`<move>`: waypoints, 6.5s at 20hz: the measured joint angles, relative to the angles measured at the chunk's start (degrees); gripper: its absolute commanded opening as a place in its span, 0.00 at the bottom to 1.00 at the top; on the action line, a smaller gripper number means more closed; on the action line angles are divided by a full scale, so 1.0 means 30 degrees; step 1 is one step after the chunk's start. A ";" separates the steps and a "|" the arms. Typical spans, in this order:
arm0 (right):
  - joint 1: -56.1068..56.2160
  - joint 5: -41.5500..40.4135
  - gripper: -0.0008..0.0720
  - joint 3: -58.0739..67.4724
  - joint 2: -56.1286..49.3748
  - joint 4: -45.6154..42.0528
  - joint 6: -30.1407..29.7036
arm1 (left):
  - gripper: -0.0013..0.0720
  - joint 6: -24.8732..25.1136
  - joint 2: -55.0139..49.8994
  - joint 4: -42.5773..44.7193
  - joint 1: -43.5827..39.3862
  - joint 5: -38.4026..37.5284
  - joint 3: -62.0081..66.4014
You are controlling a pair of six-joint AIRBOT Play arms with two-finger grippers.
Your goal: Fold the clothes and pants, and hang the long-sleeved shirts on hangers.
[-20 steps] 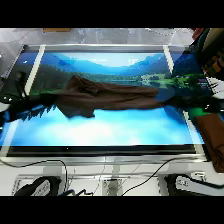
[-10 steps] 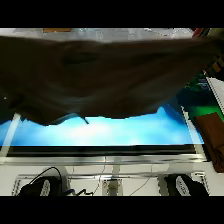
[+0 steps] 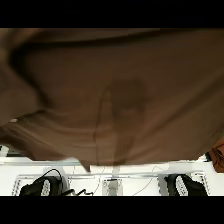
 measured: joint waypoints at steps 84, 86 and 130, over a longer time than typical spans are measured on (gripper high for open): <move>-0.2761 0.3067 0.40 -1.3974 -1.9846 0.1974 -0.0255 | 0.85 -1.2451 -1.0397 1.5059 -0.3927 -1.3908 -0.1581; -0.2375 0.2747 0.31 -1.4018 -1.9846 0.1996 -0.0517 | 0.85 -1.2597 -1.0397 1.5059 -0.3927 -1.4054 -0.1953; -0.1938 0.2885 0.03 -1.4098 -1.9489 0.1945 -0.1501 | 0.03 -1.1358 -1.2327 0.7045 -0.8123 -1.0287 -1.3908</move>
